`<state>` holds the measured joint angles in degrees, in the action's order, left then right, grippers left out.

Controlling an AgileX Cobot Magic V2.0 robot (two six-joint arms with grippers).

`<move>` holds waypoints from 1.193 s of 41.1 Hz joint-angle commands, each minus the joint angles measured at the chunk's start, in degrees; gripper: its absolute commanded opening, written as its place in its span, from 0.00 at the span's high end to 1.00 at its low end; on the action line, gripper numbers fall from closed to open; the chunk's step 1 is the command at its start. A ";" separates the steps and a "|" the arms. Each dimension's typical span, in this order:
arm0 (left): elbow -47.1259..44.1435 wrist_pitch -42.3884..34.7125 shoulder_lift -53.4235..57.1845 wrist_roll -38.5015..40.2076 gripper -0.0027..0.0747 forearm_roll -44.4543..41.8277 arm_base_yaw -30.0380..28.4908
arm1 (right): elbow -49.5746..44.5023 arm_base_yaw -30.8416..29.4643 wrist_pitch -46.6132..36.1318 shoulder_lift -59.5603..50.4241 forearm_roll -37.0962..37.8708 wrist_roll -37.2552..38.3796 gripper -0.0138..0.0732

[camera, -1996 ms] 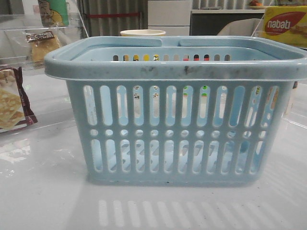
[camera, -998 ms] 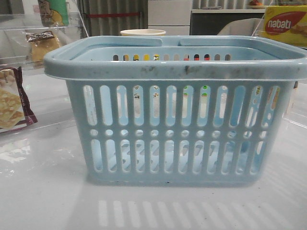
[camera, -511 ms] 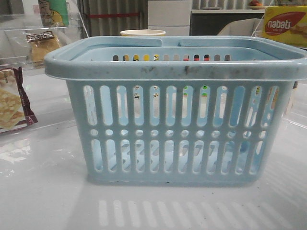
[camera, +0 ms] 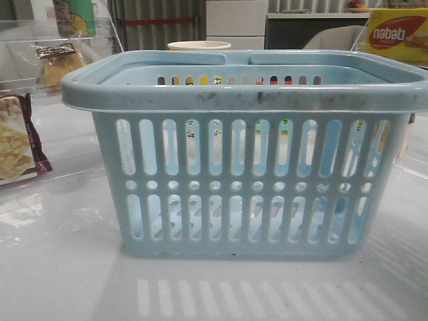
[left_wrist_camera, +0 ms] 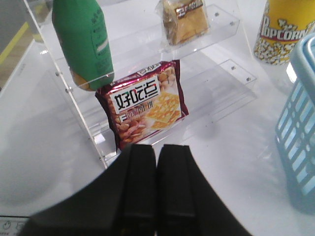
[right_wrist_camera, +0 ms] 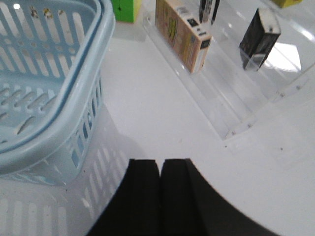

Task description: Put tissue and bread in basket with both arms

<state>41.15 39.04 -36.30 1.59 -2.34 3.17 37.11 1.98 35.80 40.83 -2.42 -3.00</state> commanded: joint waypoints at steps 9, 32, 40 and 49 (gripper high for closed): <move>1.64 -4.32 -4.01 -6.95 0.30 5.53 1.63 | 1.42 -0.45 -4.13 5.73 0.72 -0.50 0.28; 1.64 -3.90 -4.05 -7.34 0.43 5.42 13.01 | 15.62 -13.17 -7.42 22.83 1.90 -0.39 0.21; 1.64 -3.90 -4.14 -7.34 0.48 5.42 13.01 | 23.64 -14.45 -8.06 33.29 2.42 -0.45 0.21; 1.64 -3.90 -4.14 -7.34 0.52 5.42 13.01 | 30.97 -14.45 -11.26 43.78 4.28 -0.45 0.21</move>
<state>41.15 38.94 -40.09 -5.75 2.54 15.72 64.06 -12.09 29.63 83.79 0.00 -3.11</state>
